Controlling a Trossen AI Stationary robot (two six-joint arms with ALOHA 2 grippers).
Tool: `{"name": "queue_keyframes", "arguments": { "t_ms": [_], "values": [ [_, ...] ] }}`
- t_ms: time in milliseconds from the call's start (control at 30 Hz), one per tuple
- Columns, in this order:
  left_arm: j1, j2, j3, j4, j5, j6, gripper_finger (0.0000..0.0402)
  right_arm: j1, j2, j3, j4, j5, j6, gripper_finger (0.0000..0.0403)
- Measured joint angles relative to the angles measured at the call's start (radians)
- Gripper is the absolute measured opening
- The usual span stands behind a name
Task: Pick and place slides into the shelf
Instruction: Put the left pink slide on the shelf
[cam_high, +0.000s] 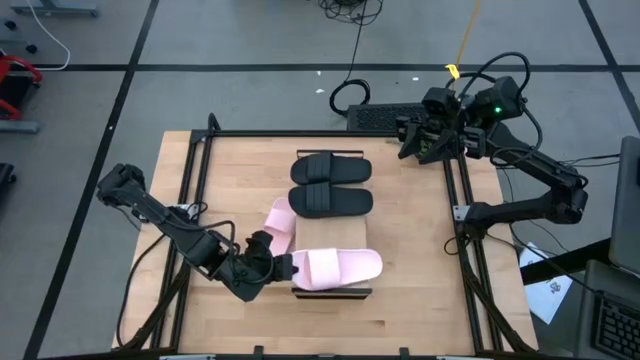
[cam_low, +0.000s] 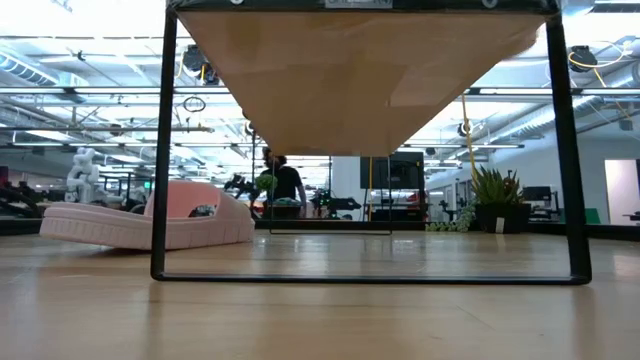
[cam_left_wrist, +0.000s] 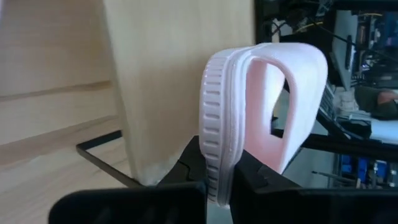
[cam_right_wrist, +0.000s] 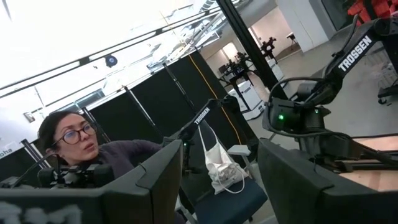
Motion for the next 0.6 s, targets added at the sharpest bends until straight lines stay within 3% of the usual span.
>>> {"name": "queue_keyframes", "arguments": {
  "t_ms": [600],
  "values": [
    [0.021, -0.038, -0.026, -0.085, 0.056, 0.028, 0.0013, 0.0, 0.0, 0.0, -0.007, 0.021, -0.018, 0.0196]
  ]
}}
